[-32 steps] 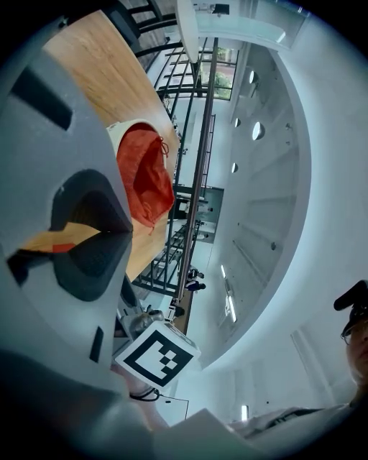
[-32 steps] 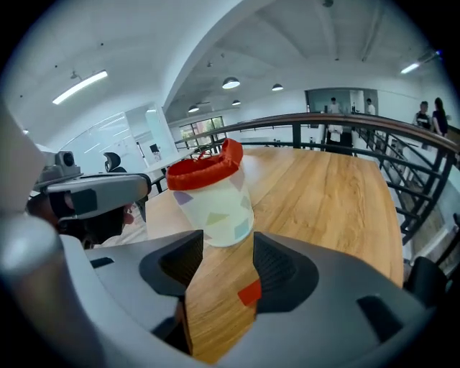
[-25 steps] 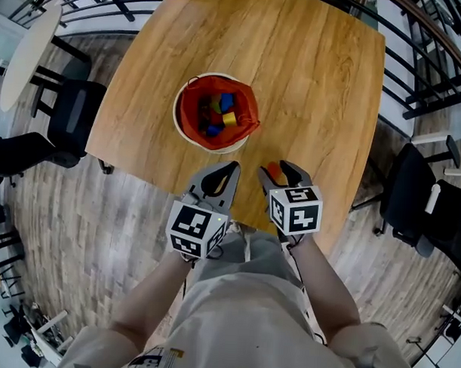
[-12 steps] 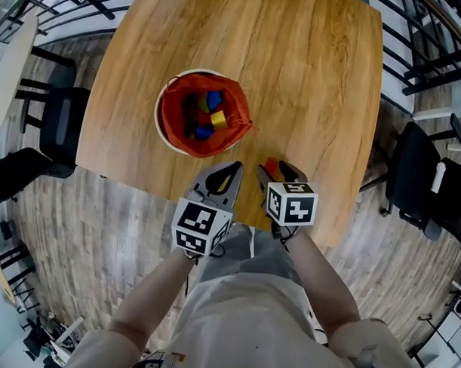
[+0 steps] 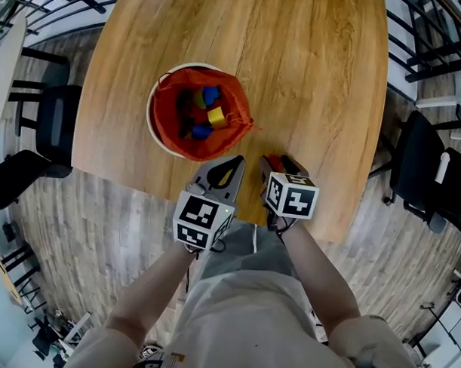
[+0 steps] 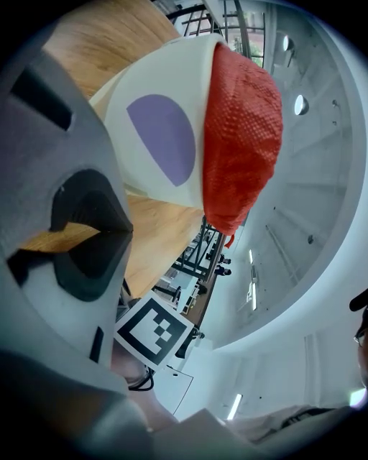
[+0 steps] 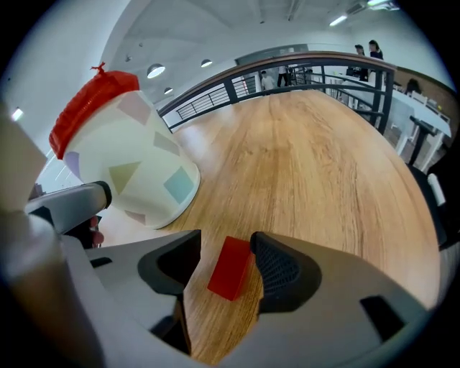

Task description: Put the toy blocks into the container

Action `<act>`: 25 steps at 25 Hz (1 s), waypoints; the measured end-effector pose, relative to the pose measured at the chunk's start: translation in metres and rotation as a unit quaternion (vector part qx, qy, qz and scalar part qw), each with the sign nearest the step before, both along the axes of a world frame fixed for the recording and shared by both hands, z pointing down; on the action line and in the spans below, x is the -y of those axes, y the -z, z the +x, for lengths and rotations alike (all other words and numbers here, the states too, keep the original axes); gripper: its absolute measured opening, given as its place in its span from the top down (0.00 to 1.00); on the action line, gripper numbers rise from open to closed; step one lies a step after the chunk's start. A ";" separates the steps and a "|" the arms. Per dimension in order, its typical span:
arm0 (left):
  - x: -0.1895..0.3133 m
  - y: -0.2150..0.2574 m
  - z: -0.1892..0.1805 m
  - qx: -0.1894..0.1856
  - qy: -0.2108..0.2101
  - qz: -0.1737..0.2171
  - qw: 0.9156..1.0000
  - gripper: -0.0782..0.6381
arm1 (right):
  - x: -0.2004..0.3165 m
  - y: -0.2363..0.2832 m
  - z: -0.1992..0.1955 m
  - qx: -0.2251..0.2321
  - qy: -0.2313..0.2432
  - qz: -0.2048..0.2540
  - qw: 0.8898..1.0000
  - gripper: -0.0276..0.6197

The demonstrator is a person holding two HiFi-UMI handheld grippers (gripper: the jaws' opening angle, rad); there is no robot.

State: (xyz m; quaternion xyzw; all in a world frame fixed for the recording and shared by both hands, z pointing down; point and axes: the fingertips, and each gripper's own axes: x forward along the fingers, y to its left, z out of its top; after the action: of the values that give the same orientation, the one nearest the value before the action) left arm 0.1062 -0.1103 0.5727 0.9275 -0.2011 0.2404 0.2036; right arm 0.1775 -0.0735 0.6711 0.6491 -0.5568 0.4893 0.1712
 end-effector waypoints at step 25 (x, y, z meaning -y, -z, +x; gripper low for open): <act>-0.009 -0.017 -0.002 0.010 -0.002 -0.019 1.000 0.87 | -0.019 -0.017 0.001 -0.069 0.025 -0.036 0.997 0.73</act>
State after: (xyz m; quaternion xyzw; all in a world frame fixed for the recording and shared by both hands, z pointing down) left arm 0.1044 -0.1018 0.5894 0.9216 -0.1968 0.2534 0.2185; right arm 0.1787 -0.0548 0.6878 0.6604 -0.5416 0.4590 0.2446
